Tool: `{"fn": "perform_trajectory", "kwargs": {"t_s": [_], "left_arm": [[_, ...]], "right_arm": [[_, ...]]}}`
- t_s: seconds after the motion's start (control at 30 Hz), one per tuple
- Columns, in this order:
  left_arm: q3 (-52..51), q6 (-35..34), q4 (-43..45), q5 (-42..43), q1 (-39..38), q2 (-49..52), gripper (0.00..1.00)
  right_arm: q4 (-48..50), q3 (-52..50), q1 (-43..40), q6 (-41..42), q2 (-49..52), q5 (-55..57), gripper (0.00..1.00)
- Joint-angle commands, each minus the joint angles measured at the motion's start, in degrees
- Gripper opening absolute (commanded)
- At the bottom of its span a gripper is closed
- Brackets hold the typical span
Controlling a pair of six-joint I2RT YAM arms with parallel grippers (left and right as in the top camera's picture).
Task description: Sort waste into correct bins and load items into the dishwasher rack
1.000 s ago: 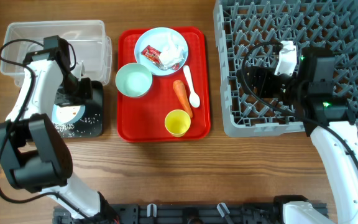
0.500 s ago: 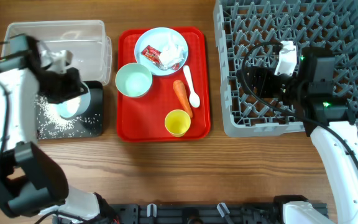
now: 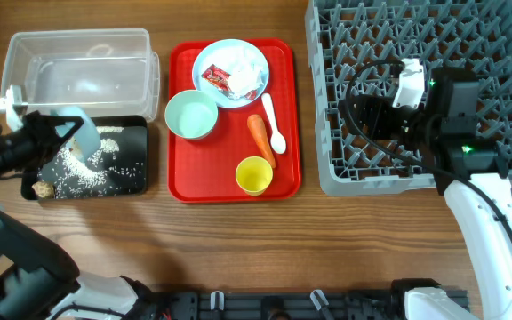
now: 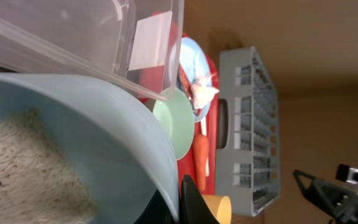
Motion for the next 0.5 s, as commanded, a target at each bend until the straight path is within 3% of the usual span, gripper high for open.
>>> {"fn": "perform_trajectory", "kwargs": {"t_s": [0.0,0.23,0.47], "left_arm": [[-2.95,4.48,1.49,10.95,1.38,3.26,0.04],[-3.28,5.49,0.94,21.73,1.57,8.24,0.04],[-3.28,5.4,-2.56,25.97,1.57,9.22,0.04]], "right_arm": [[-0.02,0.48,0.2,0.92,0.74,-0.09,0.89],[-0.63,0.48,0.2,0.94,0.74,-0.09,0.9],[-2.36,0.48,0.2,0.85,0.74,-0.04,0.9]]}}
